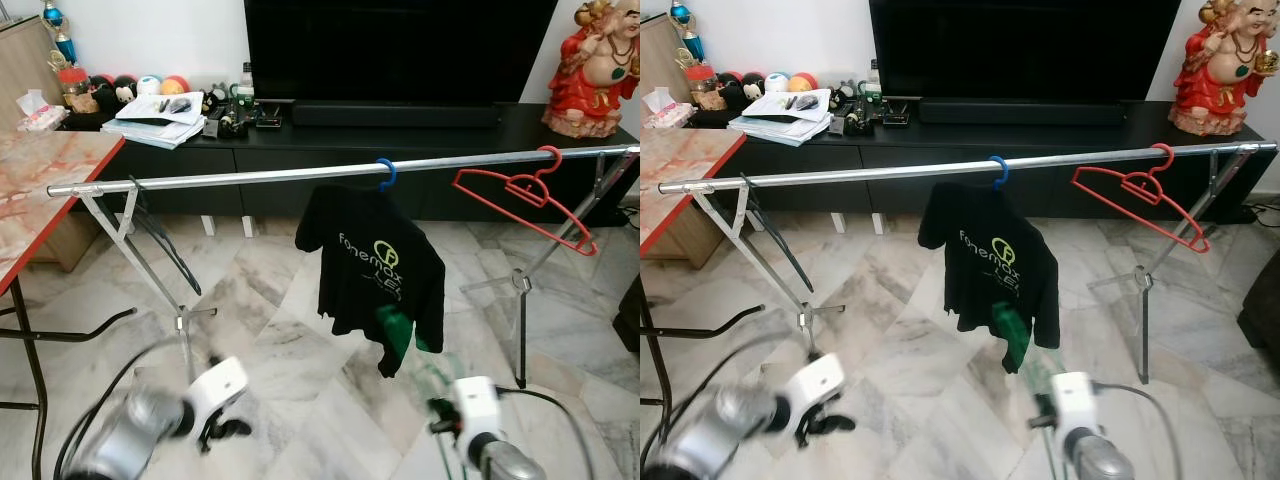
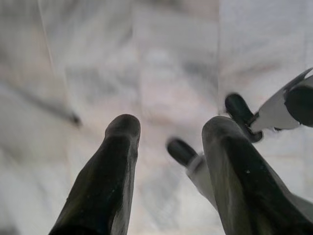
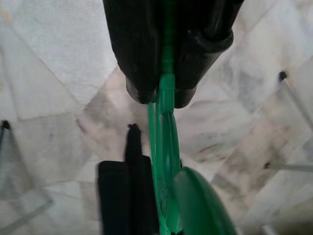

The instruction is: Hang hanger

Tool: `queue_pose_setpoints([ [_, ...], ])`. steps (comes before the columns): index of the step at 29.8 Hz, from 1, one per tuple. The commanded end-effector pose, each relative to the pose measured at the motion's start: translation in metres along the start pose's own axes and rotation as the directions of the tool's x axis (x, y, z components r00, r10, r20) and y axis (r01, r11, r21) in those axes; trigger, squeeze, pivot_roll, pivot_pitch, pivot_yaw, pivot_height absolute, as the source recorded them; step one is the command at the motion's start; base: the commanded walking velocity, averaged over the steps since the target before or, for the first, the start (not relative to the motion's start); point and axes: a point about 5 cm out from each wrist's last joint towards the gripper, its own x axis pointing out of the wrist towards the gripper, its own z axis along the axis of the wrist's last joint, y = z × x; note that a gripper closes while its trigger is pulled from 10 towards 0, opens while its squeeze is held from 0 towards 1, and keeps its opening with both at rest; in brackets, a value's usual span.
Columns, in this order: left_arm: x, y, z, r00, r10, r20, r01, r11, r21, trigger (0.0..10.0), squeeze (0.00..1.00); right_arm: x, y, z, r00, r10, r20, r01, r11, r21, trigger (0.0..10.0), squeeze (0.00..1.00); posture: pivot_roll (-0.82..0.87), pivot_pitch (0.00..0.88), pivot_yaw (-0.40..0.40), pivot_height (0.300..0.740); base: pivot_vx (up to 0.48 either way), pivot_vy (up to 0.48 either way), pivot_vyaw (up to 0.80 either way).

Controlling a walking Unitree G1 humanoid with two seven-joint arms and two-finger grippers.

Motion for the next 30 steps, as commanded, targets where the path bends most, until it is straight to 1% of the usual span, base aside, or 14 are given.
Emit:
queue_pose_setpoints([
  [1,-0.001,0.007,-0.013,0.995,0.089,-0.037,-0.091,0.995,-0.052,10.0,0.0,-0.001,0.001,-0.004,0.999,-0.039,0.011,0.039,0.999,0.029,0.0,0.0,0.01,0.068,0.023,0.74,0.0,0.0,0.0],
  [2,-0.001,0.008,-0.023,0.989,0.131,-0.071,-0.136,0.988,-0.071,10.0,0.0,-0.001,0.001,-0.004,0.998,-0.053,0.019,0.053,0.998,0.033,0.0,0.0,0.01,0.068,0.023,0.74,0.0,0.0,0.0],
  [3,0.0,0.009,-0.04,0.975,0.194,-0.111,-0.211,0.962,-0.173,10.0,0.0,-0.001,0.004,-0.003,0.997,-0.071,0.041,0.067,0.994,0.085,1.8,0.0,0.0,0.069,0.03,0.74,0.0,0.0,0.0],
  [4,0.001,0.007,-0.055,0.959,0.245,-0.142,-0.278,0.913,-0.298,10.0,0.0,0.0,0.008,-0.002,0.995,-0.085,0.058,0.077,0.989,0.125,3.1,0.0,0.0,0.069,0.031,0.74,0.0,0.0,0.0],
  [5,0.001,-0.002,-0.079,0.927,0.311,-0.211,-0.375,0.806,-0.459,10.0,0.0,0.001,0.018,-0.001,0.992,-0.086,0.09,0.07,0.984,0.163,10.0,0.0,0.0,0.065,0.034,0.74,0.0,0.0,0.0],
  [6,0.001,-0.005,-0.084,0.918,0.323,-0.231,-0.396,0.79,-0.469,10.0,0.0,0.001,0.02,0.0,0.992,-0.081,0.098,0.064,0.984,0.164,10.0,0.0,0.0,0.064,0.034,0.74,0.0,0.0,0.0],
  [8,0.002,-0.018,-0.098,0.908,0.308,-0.283,-0.405,0.816,-0.413,10.0,0.0,0.002,0.027,0.002,0.99,-0.079,0.115,0.069,0.994,0.089,10.0,0.0,-0.01,0.06,0.033,0.74,0.0,0.0,0.0],
  [9,0.002,-0.027,-0.106,0.904,0.293,-0.312,-0.407,0.813,-0.416,10.0,0.0,0.002,0.029,0.003,0.99,-0.081,0.119,0.075,0.996,0.057,10.0,0.0,-0.02,0.058,0.03,0.74,0.0,0.0,0.0],
  [13,0.003,-0.041,-0.117,0.892,0.264,-0.367,-0.413,0.805,-0.425,10.0,0.0,0.003,0.029,0.006,0.985,-0.105,0.138,0.098,0.994,0.054,10.0,0.0,-0.03,0.055,0.019,0.74,0.0,0.0,0.0],
  [16,0.007,-0.045,-0.115,0.884,0.299,-0.359,-0.451,0.747,-0.488,10.0,0.0,0.003,0.03,0.009,0.985,-0.081,0.151,0.073,0.996,0.057,10.0,0.0,-0.02,0.052,0.009,0.74,0.0,0.0,0.0],
  [19,0.008,-0.045,-0.113,0.878,0.315,-0.362,-0.469,0.719,-0.513,10.0,0.0,0.005,0.034,0.011,0.986,-0.06,0.154,0.056,0.998,0.029,10.0,0.0,-0.02,0.051,0.011,0.74,0.0,0.0,0.0],
  [20,0.008,-0.046,-0.114,0.877,0.312,-0.364,-0.47,0.716,-0.516,10.0,0.0,0.005,0.038,0.012,0.986,-0.045,0.16,0.042,0.999,0.017,10.0,0.0,-0.02,0.049,0.014,0.74,0.0,0.0,0.0],
  [22,0.008,-0.048,-0.117,0.879,0.288,-0.379,-0.455,0.744,-0.489,10.0,0.0,0.007,0.049,0.017,0.983,-0.013,0.183,0.017,1.0,-0.017,10.0,0.0,-0.05,0.035,0.026,0.74,0.0,0.367,0.0],
  [30,0.008,-0.054,-0.12,0.878,0.281,-0.388,-0.456,0.738,-0.497,10.0,0.0,0.007,0.054,0.019,0.979,0.013,0.202,-0.004,0.999,-0.046,10.0,0.0,-0.05,0.012,0.025,0.74,0.0,0.383,0.0],
])
